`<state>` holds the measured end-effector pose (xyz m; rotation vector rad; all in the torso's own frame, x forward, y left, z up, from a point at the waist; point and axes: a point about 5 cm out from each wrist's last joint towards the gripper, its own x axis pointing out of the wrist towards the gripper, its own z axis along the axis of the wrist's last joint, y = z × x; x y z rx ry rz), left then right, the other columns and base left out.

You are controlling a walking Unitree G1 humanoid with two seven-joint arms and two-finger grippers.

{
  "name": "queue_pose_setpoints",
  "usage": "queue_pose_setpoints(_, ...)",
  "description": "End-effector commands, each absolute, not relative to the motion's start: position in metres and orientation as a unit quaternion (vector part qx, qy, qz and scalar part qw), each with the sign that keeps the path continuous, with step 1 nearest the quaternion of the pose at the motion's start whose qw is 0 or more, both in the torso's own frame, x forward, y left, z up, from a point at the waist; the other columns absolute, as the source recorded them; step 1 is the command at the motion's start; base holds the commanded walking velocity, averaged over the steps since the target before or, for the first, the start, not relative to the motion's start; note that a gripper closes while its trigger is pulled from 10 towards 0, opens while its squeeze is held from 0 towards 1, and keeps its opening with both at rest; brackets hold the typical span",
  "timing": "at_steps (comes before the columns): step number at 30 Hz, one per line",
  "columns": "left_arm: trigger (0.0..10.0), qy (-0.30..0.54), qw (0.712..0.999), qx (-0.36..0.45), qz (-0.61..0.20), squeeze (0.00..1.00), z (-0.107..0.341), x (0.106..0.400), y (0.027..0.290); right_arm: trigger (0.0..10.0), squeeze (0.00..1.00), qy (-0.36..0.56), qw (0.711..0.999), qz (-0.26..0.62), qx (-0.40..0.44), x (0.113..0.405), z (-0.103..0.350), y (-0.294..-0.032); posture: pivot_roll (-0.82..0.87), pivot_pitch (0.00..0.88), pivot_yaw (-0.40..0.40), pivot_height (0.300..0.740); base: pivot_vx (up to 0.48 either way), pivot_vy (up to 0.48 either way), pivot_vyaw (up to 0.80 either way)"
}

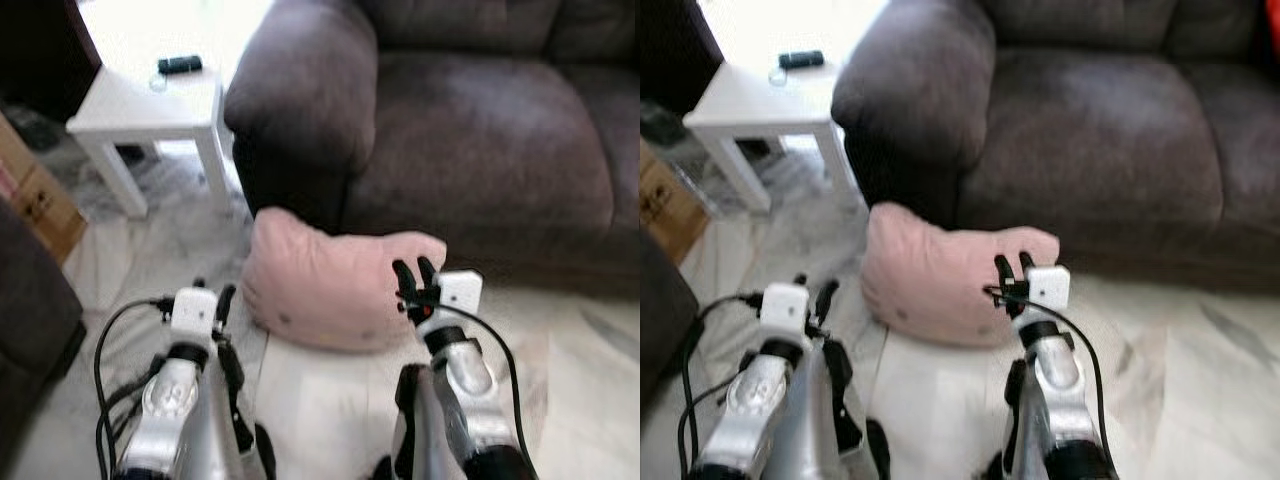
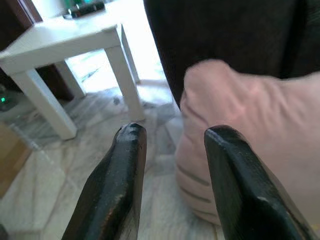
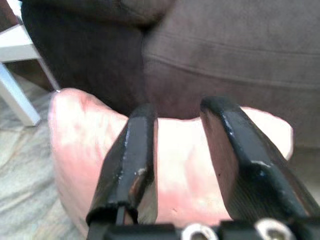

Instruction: Move the pillow to the sofa from floor

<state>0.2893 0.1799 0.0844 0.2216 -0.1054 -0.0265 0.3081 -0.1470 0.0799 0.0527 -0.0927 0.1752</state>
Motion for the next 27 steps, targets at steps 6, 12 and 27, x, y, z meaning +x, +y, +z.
queue_pose_setpoints(6,10.0,-0.046,0.993,0.108,-0.005,0.00,0.0830,0.2888,0.1831,10.0,0.00,-0.041,0.995,0.086,0.026,0.3065,0.0774,-0.1487,0.06,0.201,-0.007,0.469,0.284,0.000,0.00)
queue_pose_setpoints(12,10.0,-0.046,0.993,0.107,-0.005,0.00,0.0827,0.2889,0.1831,10.0,0.00,-0.042,0.995,0.085,0.028,0.3065,0.0775,-0.1491,0.06,0.203,-0.008,0.469,0.329,0.000,0.00)
queue_pose_setpoints(27,10.0,-0.048,0.993,0.107,-0.007,0.00,0.0830,0.2888,0.1815,10.0,0.00,-0.039,0.993,0.113,0.004,0.3038,0.0760,-0.1441,0.06,0.207,-0.007,0.469,0.232,0.000,0.18)
